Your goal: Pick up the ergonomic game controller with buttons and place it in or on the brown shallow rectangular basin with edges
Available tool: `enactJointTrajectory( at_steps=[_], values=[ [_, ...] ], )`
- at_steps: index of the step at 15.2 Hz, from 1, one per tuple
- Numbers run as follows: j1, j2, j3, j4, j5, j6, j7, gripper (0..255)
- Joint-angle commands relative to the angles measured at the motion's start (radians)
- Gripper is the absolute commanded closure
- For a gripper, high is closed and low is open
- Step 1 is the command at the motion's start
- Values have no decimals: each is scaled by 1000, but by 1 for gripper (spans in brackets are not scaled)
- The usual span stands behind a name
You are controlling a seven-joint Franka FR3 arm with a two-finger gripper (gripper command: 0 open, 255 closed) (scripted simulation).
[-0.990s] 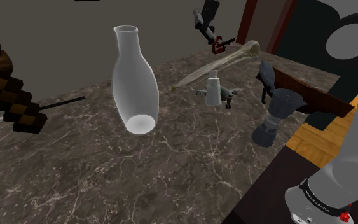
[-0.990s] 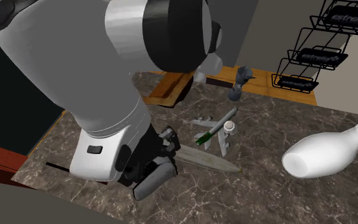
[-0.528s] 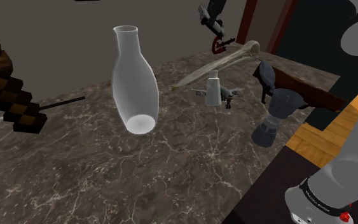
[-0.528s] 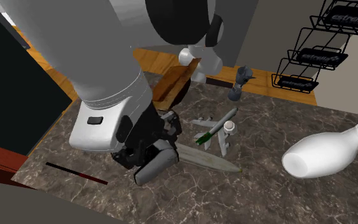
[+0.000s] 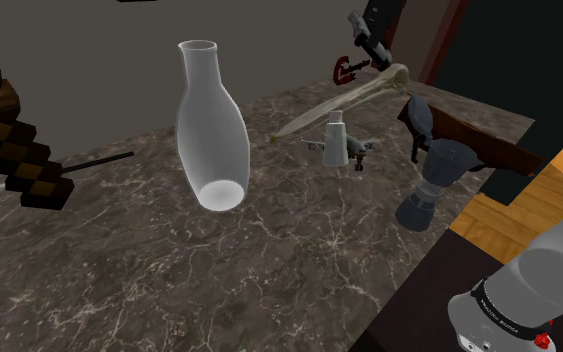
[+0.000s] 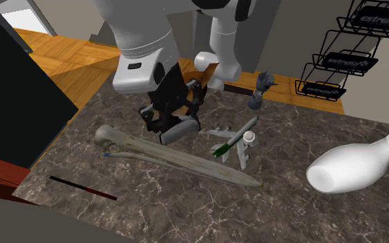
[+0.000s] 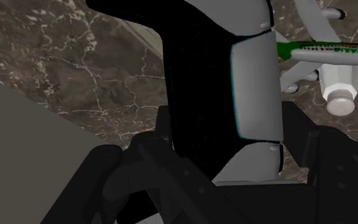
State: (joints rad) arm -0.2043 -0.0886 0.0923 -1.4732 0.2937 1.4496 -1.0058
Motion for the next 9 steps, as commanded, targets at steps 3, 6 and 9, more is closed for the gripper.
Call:
enactJointTrajectory(
  at_steps=[3,6,9],
  values=[
    [-18,-158,-27,-166,11,-5,-46,255],
    [-28,-268,-50,-268,12,-22,-76,255],
    [-38,-373,-74,-355,8,-49,-103,255]
  ],
)
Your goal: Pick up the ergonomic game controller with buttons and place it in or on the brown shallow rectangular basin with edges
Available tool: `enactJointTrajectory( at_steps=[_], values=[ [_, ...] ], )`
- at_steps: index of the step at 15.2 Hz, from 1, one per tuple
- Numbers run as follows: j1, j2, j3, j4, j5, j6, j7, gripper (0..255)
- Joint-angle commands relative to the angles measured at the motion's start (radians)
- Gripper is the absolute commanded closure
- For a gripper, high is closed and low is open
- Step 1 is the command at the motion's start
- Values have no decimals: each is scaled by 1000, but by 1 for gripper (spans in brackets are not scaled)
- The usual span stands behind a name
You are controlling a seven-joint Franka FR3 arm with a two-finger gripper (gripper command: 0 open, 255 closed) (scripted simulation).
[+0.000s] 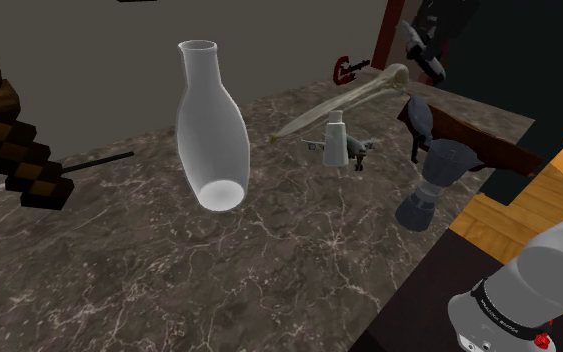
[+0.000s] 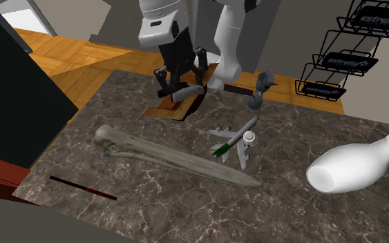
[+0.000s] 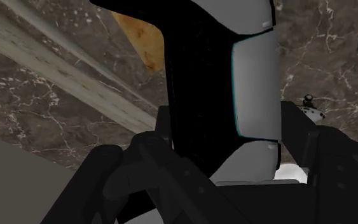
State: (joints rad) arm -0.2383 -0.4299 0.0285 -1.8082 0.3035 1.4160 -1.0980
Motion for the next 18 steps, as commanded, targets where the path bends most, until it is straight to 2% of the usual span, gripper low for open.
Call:
enactJointTrajectory(
  at_steps=[1,11,18],
  values=[
    [-7,-65,-19,-46,-5,-26,-19,255],
    [-37,-367,-113,-225,-61,-175,-96,255],
    [-45,-421,-109,-358,-67,-100,-118,255]
  ],
)
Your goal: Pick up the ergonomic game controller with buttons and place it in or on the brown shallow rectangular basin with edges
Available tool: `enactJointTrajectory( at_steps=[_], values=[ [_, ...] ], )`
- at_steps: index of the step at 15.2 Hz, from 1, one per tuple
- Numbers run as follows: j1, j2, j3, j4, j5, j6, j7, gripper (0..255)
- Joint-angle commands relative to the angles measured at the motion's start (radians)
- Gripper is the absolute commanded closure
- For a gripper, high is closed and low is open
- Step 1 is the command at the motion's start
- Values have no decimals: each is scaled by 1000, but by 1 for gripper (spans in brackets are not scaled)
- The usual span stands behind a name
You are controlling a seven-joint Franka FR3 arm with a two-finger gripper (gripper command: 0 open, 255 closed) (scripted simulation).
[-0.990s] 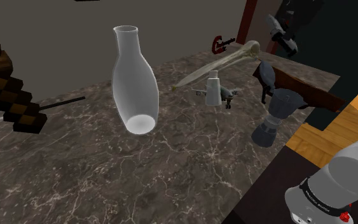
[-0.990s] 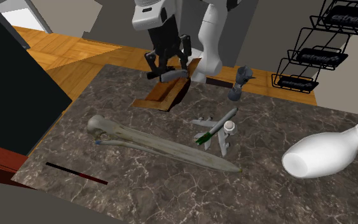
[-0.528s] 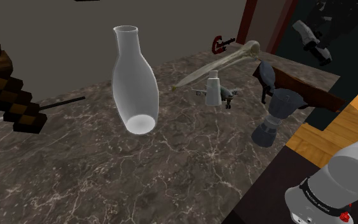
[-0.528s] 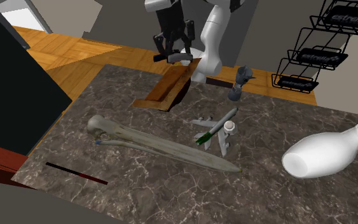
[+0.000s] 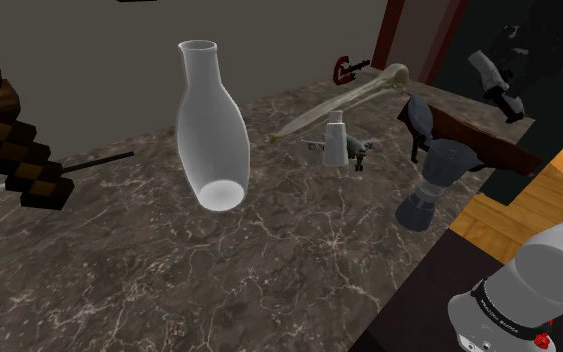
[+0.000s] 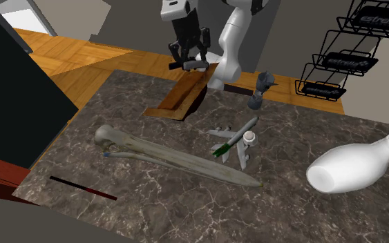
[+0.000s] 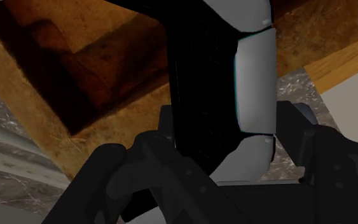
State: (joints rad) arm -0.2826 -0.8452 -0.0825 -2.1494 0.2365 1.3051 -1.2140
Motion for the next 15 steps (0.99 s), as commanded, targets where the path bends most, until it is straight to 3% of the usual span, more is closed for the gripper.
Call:
enactJointTrajectory(
  at_steps=[1,8,15],
  values=[
    [-2,-13,2,-35,0,22,-5,255],
    [-9,-56,5,-150,-4,91,-25,255],
    [-9,-56,5,-150,-4,91,-25,255]
  ],
)
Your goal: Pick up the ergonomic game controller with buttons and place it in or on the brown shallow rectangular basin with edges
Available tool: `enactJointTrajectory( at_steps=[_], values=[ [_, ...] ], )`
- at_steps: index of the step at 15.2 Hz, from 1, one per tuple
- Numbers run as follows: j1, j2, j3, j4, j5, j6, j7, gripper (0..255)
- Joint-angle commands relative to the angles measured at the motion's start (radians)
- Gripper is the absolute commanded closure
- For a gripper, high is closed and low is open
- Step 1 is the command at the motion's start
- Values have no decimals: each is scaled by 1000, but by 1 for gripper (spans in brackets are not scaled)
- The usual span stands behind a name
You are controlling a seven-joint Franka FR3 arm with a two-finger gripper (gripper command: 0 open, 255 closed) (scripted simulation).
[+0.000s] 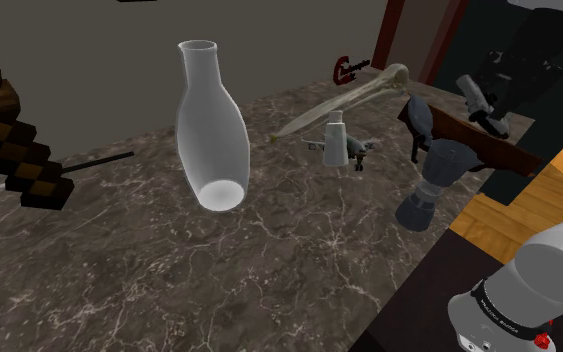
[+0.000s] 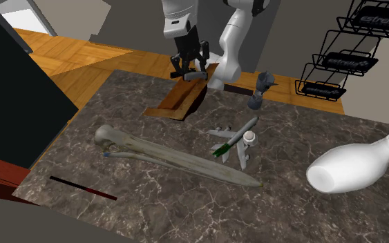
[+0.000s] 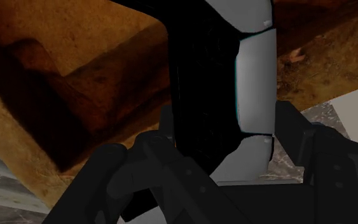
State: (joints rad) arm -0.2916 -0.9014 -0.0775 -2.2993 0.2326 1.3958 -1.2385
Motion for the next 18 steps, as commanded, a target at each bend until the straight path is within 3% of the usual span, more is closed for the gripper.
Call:
enactJointTrajectory(
  at_steps=[1,6,10,18],
  values=[
    [0,0,0,0,0,0,0,0],
    [0,0,0,0,0,0,0,0],
    [6,65,-30,168,-14,-105,2,0],
    [6,65,-30,168,-14,-105,2,0]
  ],
)
